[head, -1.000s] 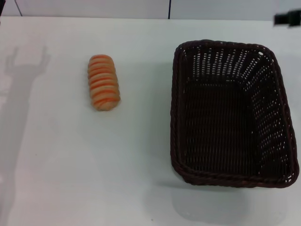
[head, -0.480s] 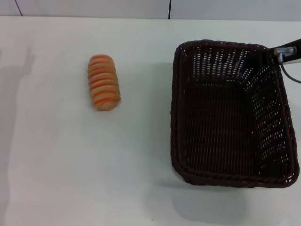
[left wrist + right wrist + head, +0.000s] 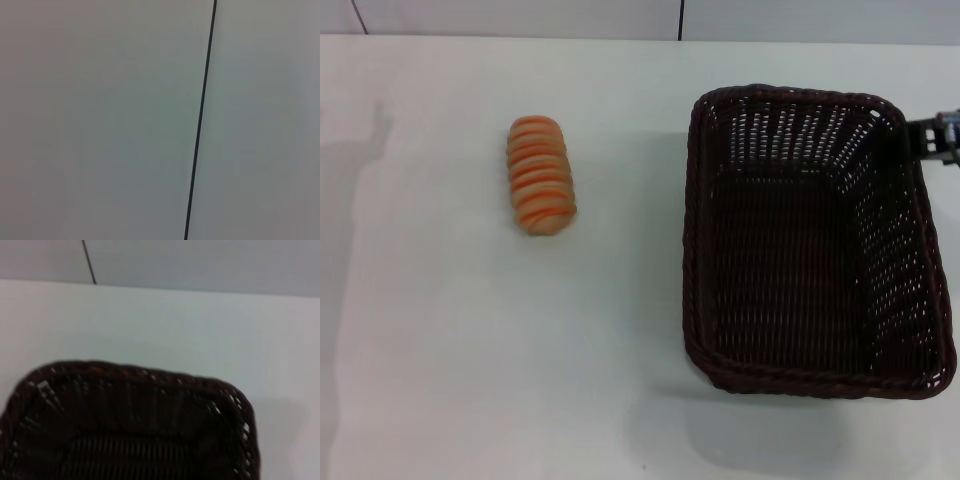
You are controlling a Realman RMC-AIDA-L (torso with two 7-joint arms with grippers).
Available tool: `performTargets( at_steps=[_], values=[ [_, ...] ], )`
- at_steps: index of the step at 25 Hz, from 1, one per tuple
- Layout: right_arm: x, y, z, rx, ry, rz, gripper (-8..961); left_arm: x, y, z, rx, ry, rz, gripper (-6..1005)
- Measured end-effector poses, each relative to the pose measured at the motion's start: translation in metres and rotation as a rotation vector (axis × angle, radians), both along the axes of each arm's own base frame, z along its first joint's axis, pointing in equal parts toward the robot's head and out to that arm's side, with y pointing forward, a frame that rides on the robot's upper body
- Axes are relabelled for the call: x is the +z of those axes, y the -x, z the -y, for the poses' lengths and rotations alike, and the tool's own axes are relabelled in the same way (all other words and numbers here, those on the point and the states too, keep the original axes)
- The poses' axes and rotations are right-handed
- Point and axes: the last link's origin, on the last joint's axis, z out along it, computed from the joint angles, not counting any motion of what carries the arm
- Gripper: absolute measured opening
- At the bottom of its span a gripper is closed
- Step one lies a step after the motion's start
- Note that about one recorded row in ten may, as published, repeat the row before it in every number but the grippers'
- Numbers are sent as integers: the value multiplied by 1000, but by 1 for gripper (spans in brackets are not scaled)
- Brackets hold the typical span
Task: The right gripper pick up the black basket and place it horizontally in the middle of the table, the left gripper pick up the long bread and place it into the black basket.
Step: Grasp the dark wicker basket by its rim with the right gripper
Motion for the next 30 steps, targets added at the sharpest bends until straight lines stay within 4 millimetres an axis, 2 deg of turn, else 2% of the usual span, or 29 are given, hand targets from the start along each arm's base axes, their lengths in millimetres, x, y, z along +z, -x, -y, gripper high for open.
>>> performTargets(
  at_steps=[10,30],
  values=[
    [2,-10,8,-65,37,26,731,1,0,-1,0,-6,2,807],
    [-21,-26,9,-108,96,34,731,1,-5,-6,-13,-4,1,802]
  ],
)
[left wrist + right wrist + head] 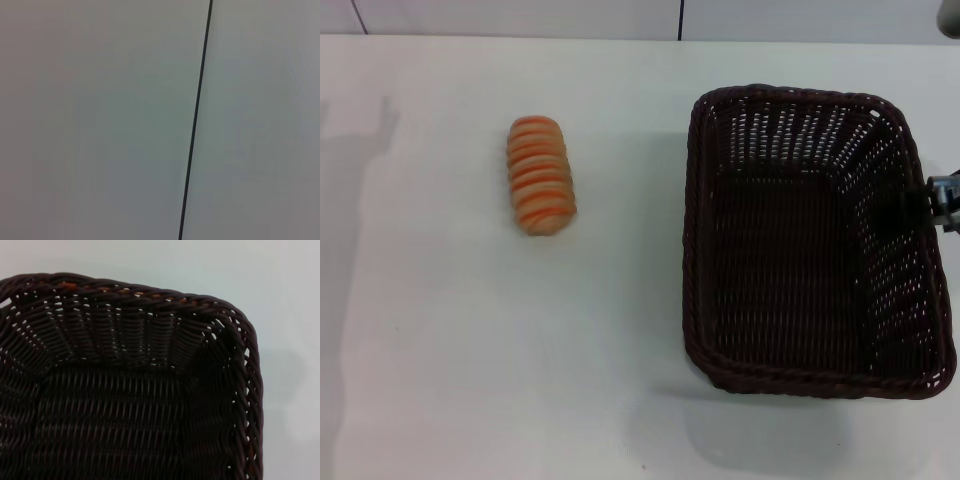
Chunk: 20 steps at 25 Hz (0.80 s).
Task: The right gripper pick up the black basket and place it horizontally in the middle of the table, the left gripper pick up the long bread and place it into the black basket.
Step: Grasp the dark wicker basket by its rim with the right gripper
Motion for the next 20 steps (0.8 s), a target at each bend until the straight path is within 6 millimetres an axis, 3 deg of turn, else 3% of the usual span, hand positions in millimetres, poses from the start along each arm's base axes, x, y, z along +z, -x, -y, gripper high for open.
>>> performTargets(
  at_steps=[11,20],
  values=[
    [-18,-3,-1,-7,42,-61,728,0,-3,-4,-7,2,-3,800],
    [-21,-6,0,-12,52,-58,726,1,-2,-4,-3,-1,-16,798]
  ],
)
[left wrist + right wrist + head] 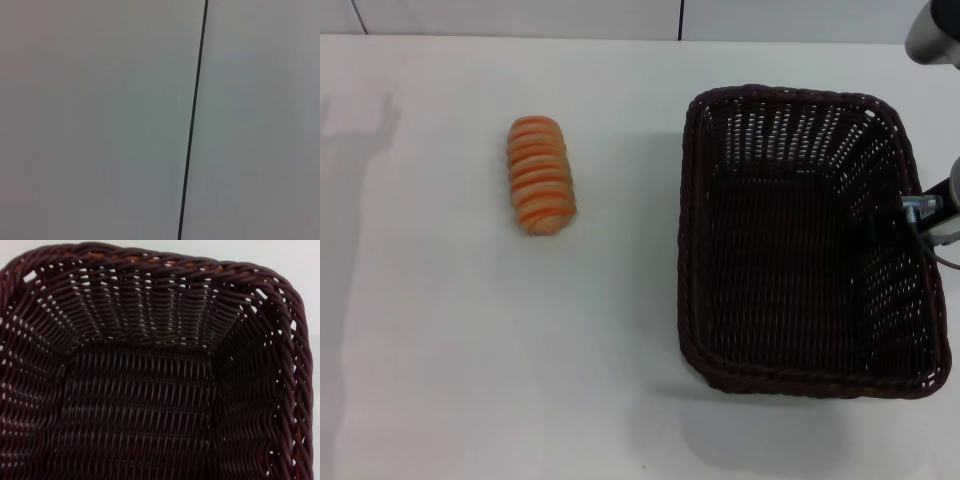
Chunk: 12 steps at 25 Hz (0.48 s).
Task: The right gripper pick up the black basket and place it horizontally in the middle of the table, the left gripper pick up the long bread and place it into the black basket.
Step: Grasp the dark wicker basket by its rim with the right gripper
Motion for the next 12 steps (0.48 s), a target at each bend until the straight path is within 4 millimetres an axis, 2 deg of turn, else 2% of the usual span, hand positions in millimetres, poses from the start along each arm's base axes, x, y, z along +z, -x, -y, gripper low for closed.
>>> performTargets(
  at_steps=[6,11,12],
  values=[
    [-3,-6,-3,-7,-4,2,725,0,0,0,1,0,-1,797],
    [-6,-8,-7,24,-2,5,544,0,1,0,1,0,0,796],
    [-6,-7,-8,43,-4,3,479,0,1,0,1,0,1,795]
  ],
)
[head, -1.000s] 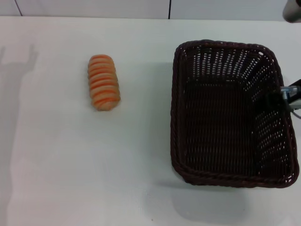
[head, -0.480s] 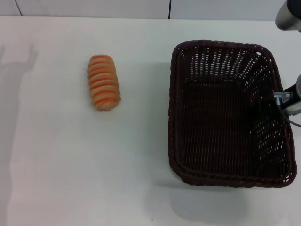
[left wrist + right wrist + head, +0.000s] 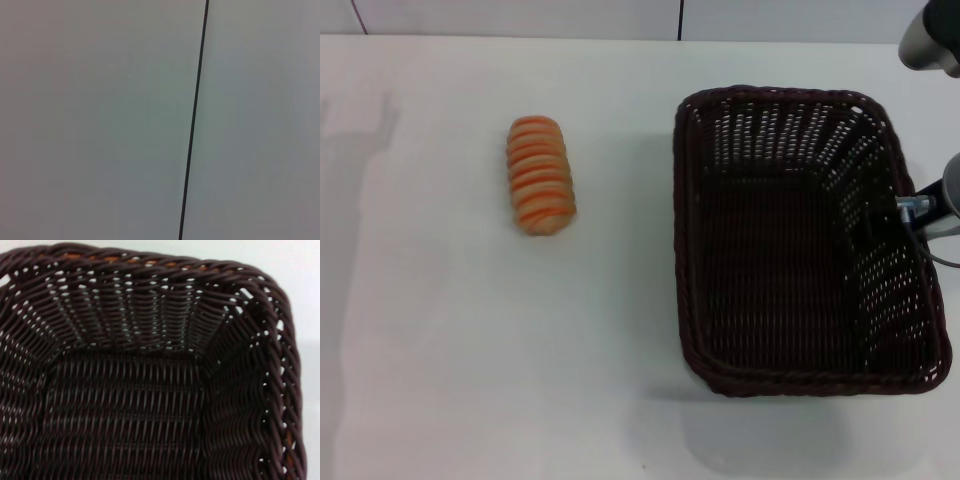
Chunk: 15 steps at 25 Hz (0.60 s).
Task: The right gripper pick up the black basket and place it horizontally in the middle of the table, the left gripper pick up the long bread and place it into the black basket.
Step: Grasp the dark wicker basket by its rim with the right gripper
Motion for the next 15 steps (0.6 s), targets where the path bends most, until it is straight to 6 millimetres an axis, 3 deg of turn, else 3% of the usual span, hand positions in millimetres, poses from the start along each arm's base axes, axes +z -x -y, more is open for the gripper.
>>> performTargets(
  at_steps=[2,9,15],
  values=[
    [0,2,-3,30,-5,-3,349,0,0,0,-1,0,1,795],
    [-3,7,-14,144,-31,-17,264,-1,-1,0,-2,0,2,793],
    [10,18,-22,355,-127,-46,213,0,2,2,7,-4,4,792]
  ],
)
